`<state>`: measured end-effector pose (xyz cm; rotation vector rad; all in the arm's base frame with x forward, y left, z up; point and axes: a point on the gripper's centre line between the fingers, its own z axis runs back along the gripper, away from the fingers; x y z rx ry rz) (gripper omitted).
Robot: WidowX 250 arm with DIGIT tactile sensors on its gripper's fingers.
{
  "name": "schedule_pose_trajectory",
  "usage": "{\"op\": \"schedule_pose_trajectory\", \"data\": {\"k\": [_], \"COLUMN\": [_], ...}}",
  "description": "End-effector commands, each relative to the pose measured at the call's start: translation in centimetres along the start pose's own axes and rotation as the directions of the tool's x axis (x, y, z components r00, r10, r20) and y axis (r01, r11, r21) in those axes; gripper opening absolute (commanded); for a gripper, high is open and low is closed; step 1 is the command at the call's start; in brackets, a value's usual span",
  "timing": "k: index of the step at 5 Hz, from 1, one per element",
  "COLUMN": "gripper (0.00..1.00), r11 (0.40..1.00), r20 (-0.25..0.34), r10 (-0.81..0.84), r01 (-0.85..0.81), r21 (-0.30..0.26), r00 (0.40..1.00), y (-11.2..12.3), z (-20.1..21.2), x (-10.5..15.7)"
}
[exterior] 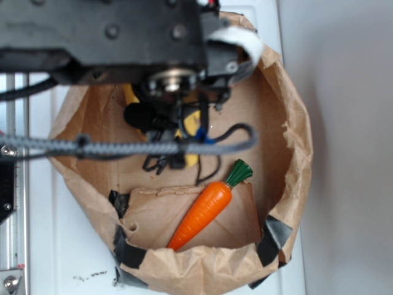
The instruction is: Grab the yellow cloth.
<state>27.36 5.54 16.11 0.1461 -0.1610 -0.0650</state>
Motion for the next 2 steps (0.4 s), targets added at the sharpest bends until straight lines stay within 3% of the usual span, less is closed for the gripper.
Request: {"op": "schedule_pose_trajectory", "data": {"k": [1, 2], "gripper": [0.0, 0.0], "r11": [0.995, 0.996], "r20": [0.082, 0.096], "r10": [-0.022, -0.021], "r01": [0.03, 0.029], "r21": [-0.099, -0.079], "r00": [0.996, 0.995], "y": [-1.21, -1.32], "z": [4.08, 3.57], "x": [3.24, 3.26]}}
